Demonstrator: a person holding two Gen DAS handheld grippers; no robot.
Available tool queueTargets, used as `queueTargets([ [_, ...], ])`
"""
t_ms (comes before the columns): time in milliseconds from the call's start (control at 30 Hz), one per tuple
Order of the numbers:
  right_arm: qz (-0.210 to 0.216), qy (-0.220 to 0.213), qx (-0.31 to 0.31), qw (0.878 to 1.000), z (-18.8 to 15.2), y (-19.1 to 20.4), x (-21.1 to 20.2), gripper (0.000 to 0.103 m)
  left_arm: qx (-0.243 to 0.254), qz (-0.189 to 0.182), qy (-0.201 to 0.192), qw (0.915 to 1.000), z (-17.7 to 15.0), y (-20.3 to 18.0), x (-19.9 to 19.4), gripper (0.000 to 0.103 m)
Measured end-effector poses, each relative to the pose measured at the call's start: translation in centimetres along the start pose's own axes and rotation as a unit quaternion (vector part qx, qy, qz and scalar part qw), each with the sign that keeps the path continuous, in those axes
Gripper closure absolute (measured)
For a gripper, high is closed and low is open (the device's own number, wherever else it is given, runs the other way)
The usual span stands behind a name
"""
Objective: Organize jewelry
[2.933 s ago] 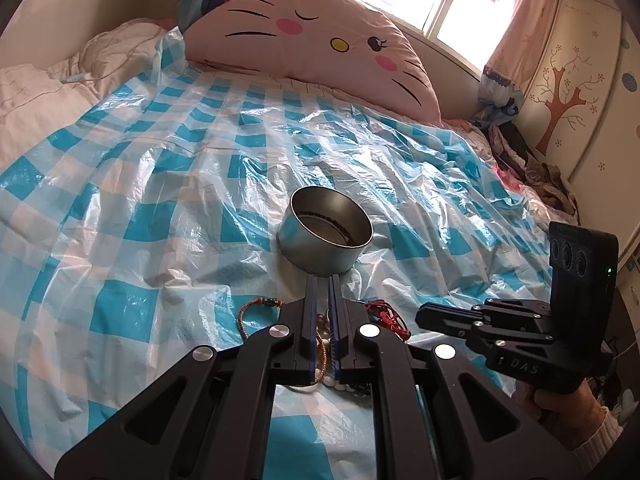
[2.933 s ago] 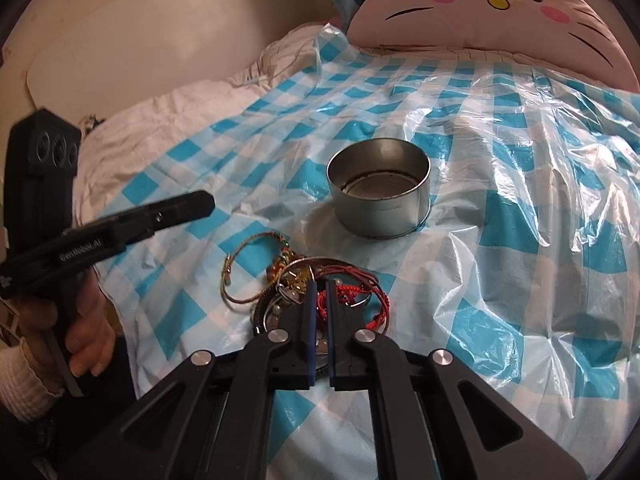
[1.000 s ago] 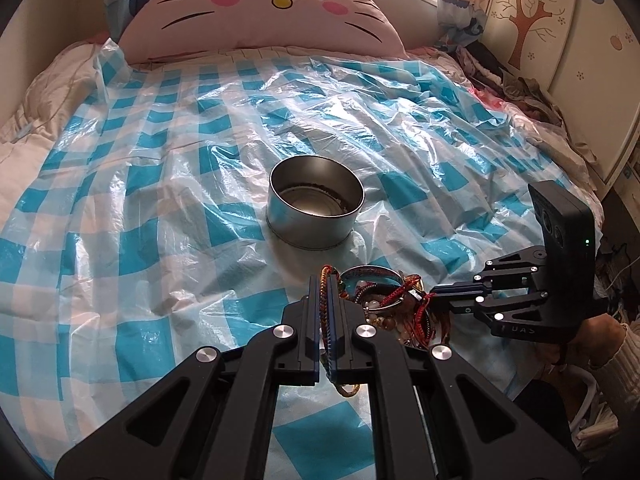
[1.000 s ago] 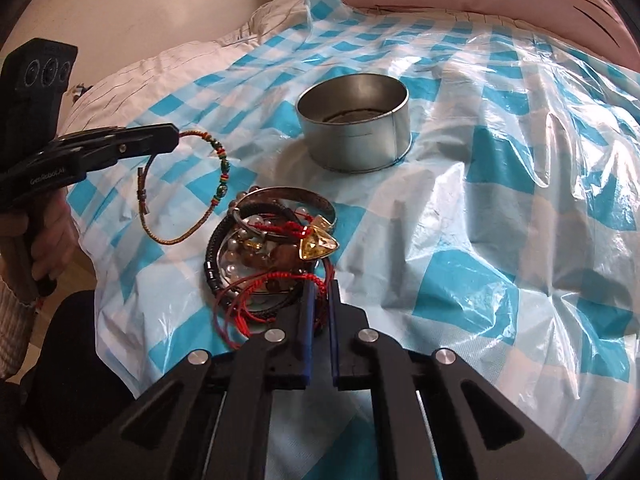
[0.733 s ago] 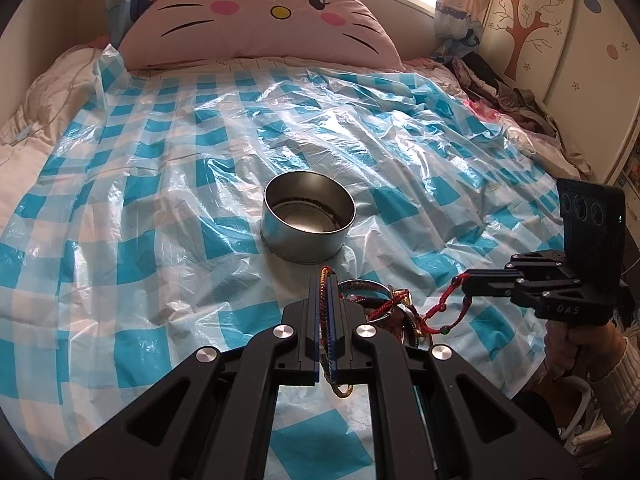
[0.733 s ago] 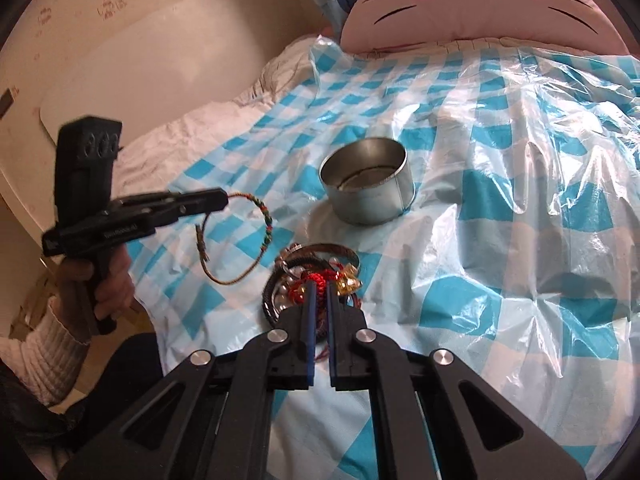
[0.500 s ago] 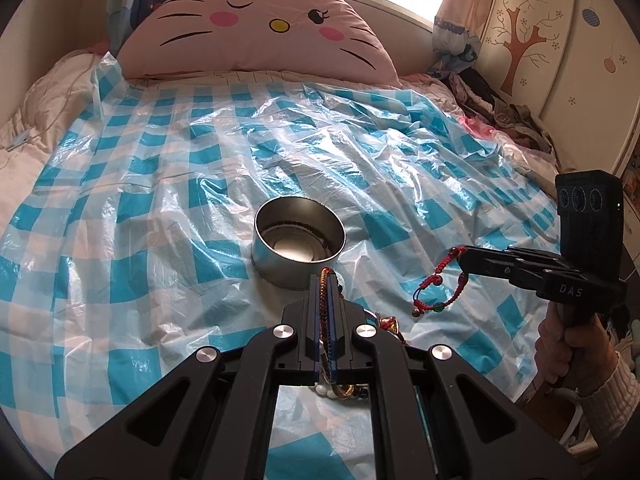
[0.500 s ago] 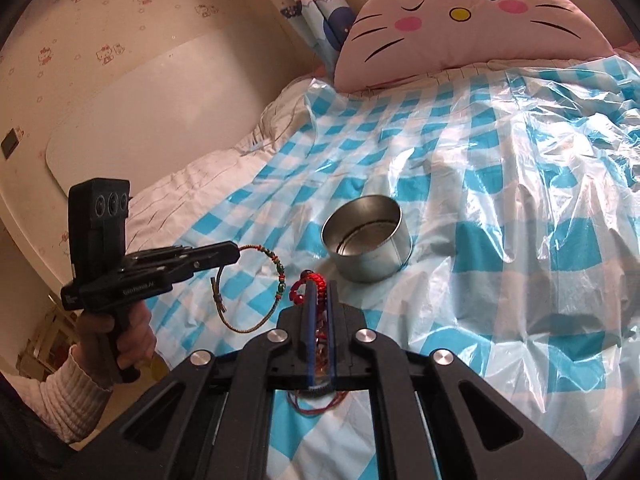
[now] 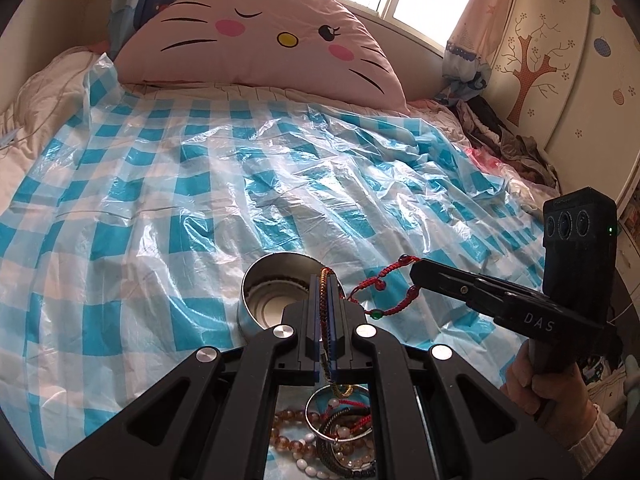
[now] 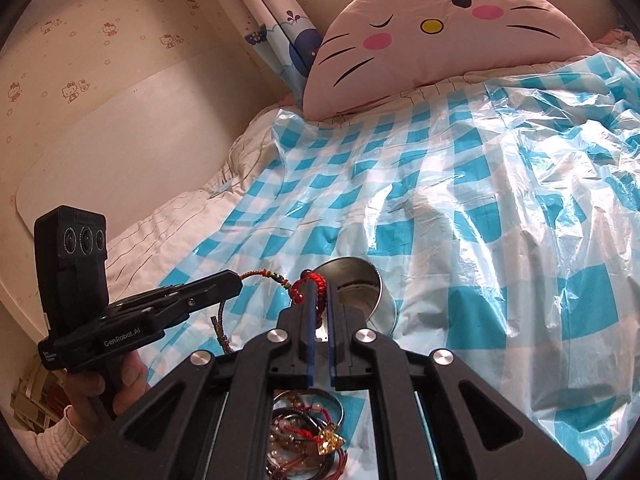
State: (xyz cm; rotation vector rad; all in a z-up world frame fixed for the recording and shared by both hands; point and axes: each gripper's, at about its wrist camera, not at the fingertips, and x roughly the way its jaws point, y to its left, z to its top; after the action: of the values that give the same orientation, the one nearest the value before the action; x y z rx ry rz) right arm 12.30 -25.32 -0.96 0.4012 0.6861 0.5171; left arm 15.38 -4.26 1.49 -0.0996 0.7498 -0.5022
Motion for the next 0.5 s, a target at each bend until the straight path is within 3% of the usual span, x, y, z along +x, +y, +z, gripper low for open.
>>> queueTargets([
  [167, -0.009, 0.008, 0.003, 1.0, 0.7, -0.5, 3.1, 0.097, -0.014, 0.015, 0.016, 0.9997, 0.4, 1.2, 3.4, 0.1],
  [267, -0.02, 0.038, -0.001, 0.999, 0.8, -0.6, 6.3, 0.097, -0.034, 0.041, 0.042, 0.9977, 0.1, 2.4, 5.6, 0.095],
  [333, -0.052, 0.062, -0.01, 0.997, 0.6, -0.7, 8.1, 0.085, -0.041, 0.054, 0.051, 0.9964, -0.4, 2.9, 5.9, 0.082],
  [367, -0.063, 0.065, -0.01, 0.996, 0.4, -0.8, 8.4, 0.067, -0.038, 0.065, 0.049, 0.9959, -0.7, 2.9, 5.6, 0.077],
  [433, -0.078, 0.05, -0.013, 0.996, 0.1, -0.6, 7.5, 0.062, -0.026, 0.092, 0.042, 0.9945, -1.2, 2.6, 4.6, 0.054],
  [500, -0.092, 0.035, -0.024, 0.995, -0.1, 0.1, 5.8, 0.059, -0.014, 0.118, 0.038, 0.9921, -1.7, 2.2, 3.4, 0.047],
])
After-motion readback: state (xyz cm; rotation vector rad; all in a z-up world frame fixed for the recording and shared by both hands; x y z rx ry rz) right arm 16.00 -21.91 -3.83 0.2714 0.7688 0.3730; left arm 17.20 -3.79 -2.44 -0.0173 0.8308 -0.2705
